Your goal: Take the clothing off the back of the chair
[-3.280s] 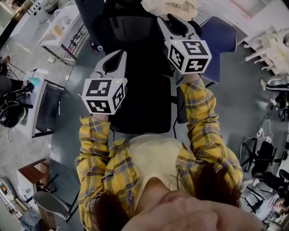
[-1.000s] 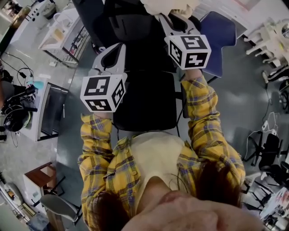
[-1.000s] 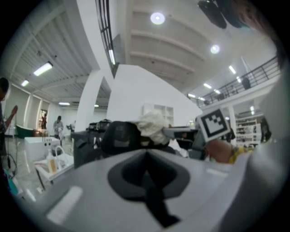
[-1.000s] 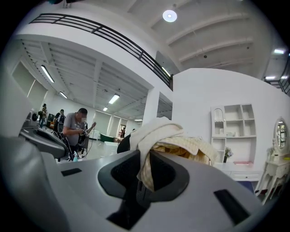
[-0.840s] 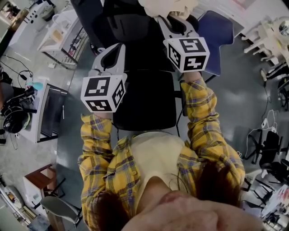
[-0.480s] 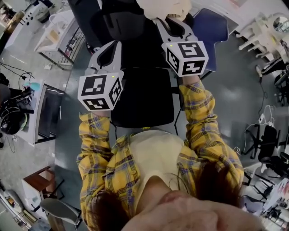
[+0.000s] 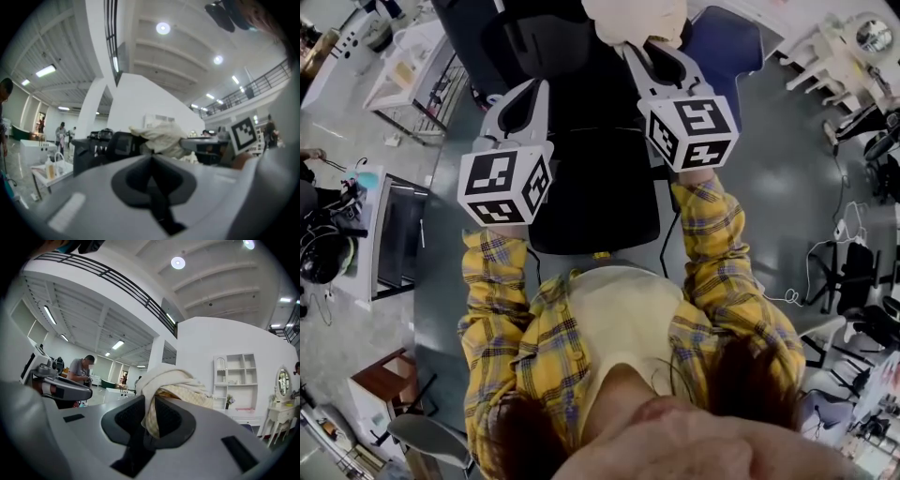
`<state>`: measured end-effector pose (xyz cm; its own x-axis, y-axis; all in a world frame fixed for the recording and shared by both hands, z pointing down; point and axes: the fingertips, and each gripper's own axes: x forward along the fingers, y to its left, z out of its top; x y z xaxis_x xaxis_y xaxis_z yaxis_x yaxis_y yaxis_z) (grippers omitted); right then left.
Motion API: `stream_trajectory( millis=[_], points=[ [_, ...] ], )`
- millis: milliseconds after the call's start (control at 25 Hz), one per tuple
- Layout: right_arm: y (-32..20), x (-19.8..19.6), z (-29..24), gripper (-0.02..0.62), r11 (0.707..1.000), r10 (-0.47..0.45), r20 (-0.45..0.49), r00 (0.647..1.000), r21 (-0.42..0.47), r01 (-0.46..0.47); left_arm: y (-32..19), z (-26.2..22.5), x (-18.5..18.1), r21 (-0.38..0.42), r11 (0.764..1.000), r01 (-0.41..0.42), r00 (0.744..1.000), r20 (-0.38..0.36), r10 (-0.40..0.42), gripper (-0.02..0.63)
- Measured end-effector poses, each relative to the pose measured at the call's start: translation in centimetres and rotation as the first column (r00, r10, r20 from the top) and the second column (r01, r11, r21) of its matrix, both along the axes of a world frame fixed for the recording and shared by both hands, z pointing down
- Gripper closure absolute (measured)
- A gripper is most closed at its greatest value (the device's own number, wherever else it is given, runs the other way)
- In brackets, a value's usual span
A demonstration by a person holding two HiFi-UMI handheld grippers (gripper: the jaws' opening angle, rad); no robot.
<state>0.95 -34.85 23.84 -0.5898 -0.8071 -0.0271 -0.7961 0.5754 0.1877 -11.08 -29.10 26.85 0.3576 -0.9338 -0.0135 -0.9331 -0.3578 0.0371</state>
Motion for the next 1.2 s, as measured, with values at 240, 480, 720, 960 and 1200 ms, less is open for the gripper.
stream_trajectory(
  millis=[240, 480, 720, 960, 1200],
  points=[
    [3.3, 0.3, -1.3, 0.528, 0.999, -0.007, 0.036, 0.999, 0.033, 0.006, 0.9, -0.2, 0.1, 0.012, 1.0, -0.023, 1.0, -0.012, 0.023, 0.601],
    [6.0, 1.3, -2.8, 0.528, 0.997, 0.001, 0.063, 0.998, 0.074, -0.006, 1.8, -0.8, 0.6, 0.035, 0.999, -0.038, 0.999, -0.01, 0.039, 0.601],
    [8.7, 2.1, -3.9, 0.528, 0.995, -0.008, 0.101, 0.995, 0.096, -0.001, 3.0, -1.5, 0.5, 0.057, 0.998, -0.038, 0.999, -0.01, 0.039, 0.601],
    [12.0, 1.5, -4.6, 0.528, 0.992, -0.041, 0.103, 0.994, 0.125, 0.028, 3.9, -2.1, 0.2, 0.072, 0.997, -0.037, 0.999, -0.022, 0.039, 0.601],
    [10.7, 2.0, -1.8, 0.528, 0.998, -0.02, 0.106, 0.994, 0.057, 0.014, 4.4, -1.6, 0.4, 0.058, 0.998, -0.037, 0.999, -0.022, 0.039, 0.601]
  ],
)
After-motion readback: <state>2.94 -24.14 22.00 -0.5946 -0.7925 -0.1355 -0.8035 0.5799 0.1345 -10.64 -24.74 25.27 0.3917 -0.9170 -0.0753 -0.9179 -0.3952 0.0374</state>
